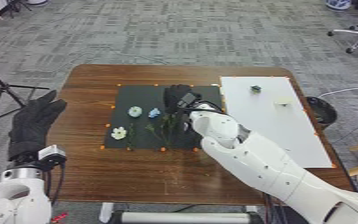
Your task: Arrange flowers
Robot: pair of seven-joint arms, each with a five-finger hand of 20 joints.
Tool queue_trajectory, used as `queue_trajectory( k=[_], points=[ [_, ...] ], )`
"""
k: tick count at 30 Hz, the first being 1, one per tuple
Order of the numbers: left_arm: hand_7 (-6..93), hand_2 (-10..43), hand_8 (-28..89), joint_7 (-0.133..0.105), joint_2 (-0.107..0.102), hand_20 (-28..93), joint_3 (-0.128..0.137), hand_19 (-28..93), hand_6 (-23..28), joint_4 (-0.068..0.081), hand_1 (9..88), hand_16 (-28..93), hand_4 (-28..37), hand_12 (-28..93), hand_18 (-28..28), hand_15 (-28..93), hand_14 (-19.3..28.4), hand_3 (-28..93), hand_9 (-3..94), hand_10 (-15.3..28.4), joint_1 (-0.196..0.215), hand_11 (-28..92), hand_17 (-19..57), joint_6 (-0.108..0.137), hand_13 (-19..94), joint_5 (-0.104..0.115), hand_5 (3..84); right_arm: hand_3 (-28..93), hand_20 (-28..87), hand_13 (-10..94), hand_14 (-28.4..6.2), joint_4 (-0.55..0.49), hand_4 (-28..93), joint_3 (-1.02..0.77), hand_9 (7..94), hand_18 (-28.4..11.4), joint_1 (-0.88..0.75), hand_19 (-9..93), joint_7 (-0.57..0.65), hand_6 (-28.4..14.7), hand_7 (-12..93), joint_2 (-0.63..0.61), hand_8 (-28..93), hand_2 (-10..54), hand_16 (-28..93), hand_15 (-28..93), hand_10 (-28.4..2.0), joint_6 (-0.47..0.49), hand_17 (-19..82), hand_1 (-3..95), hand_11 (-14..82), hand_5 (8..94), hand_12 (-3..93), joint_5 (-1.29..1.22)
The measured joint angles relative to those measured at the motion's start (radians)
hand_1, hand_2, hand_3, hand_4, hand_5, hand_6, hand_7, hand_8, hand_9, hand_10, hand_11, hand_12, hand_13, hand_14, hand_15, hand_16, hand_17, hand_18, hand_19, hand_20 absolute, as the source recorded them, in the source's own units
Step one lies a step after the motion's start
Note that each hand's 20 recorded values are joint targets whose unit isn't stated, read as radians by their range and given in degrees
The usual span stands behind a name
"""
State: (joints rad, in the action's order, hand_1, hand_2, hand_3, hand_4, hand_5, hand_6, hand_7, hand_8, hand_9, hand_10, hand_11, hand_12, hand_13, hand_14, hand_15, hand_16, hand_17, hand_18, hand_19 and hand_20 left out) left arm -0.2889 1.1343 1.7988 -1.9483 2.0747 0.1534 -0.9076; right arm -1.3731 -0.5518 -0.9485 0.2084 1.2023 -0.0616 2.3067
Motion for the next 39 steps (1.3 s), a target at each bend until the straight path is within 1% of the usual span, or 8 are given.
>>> queue_trajectory(
  k=[6,9,12,17,22,26,30,39],
  points=[
    [9.9,9.4,-7,-0.001,0.002,17,0.005,10,5.0,0.000,22.6,-2,-28.3,9,12.4,16,17.0,68,50.4,15.5,0.002,20,8.3,-0.012,40,0.000,48.0,66,59,71,-10.9,-0.012,-16,-0.003,70.3,-21.8,0.001,75,0.006,-0.2,17,-0.005,-2,-9.5,33,53,-13.8,0.027,35,44.5,14.8,66.7,16.3,-0.013],
    [9.9,9.3,-7,-0.003,0.007,17,0.019,10,5.0,0.000,22.6,-2,-28.3,9,12.4,16,17.0,68,50.4,15.4,0.009,20,8.3,-0.029,40,0.000,47.9,67,59,71,-11.2,-0.017,-15,-0.008,68.8,-22.0,0.001,74,0.006,-0.4,17,-0.008,-10,-9.5,33,53,-14.0,0.040,35,41.2,14.4,64.6,16.3,-0.020],
    [9.9,9.3,-7,-0.004,0.011,17,0.028,10,4.9,0.000,22.6,-2,-28.3,9,12.4,16,17.0,68,50.3,15.4,0.019,20,8.3,-0.038,40,0.000,47.9,67,58,70,-11.8,-0.024,-15,-0.012,67.3,-22.2,0.004,74,0.007,-0.8,17,-0.013,-10,-9.5,33,53,-14.2,0.051,34,39.1,14.0,63.4,16.3,-0.032],
    [10.0,9.3,-7,-0.004,0.011,17,0.027,10,4.9,-0.001,22.6,-2,-28.3,9,12.4,16,17.1,68,50.3,15.4,0.024,20,8.3,-0.038,40,0.000,47.8,66,58,68,-12.9,-0.072,-14,-0.013,65.9,-22.7,0.018,73,0.013,-1.3,15,-0.043,-9,-9.5,32,52,-14.4,0.057,33,35.5,13.6,61.6,16.4,-0.094],
    [10.0,9.2,-7,-0.003,0.011,16,0.024,10,4.9,-0.002,22.7,-2,-28.3,9,12.5,16,17.0,68,50.3,15.4,0.023,20,8.3,-0.036,40,0.000,47.8,67,57,67,-13.8,-0.188,-13,-0.056,62.9,-22.7,0.016,72,0.016,-1.6,15,-0.111,-9,-9.5,32,51,-14.5,0.027,32,34.2,11.7,60.2,16.2,-0.156],
    [9.9,9.3,-7,-0.004,0.012,16,0.025,10,4.9,-0.005,22.7,-2,-28.3,9,12.5,16,17.1,68,50.4,15.4,0.025,20,8.3,-0.034,40,-0.001,47.9,68,57,64,-14.4,-0.269,-14,-0.164,57.8,-23.0,-0.031,72,0.030,-2.5,13,-0.178,-8,-9.5,31,52,-15.3,-0.037,31,33.6,10.1,55.9,16.5,-0.170],
    [9.9,9.3,-7,-0.004,0.014,17,0.026,10,4.9,-0.011,22.8,-2,-28.3,9,12.4,16,17.1,68,50.4,15.4,0.030,20,8.3,-0.027,40,0.000,47.9,68,57,63,-15.0,-0.275,-14,-0.299,52.4,-23.4,-0.104,72,0.068,-3.4,13,-0.259,-8,-9.5,31,52,-16.5,-0.043,31,33.3,8.4,51.3,16.7,-0.172],
    [9.8,9.3,-7,-0.005,0.016,17,0.024,10,5.0,-0.018,22.9,-2,-28.3,9,12.4,16,17.2,68,50.4,15.5,0.033,20,8.3,-0.016,40,0.003,47.9,68,57,63,-15.3,-0.172,-15,-0.592,50.2,-23.8,-0.320,73,0.190,-3.5,12,-0.444,-8,-9.5,29,53,-14.4,0.140,30,33.9,7.4,49.2,16.4,-0.081]
  ],
)
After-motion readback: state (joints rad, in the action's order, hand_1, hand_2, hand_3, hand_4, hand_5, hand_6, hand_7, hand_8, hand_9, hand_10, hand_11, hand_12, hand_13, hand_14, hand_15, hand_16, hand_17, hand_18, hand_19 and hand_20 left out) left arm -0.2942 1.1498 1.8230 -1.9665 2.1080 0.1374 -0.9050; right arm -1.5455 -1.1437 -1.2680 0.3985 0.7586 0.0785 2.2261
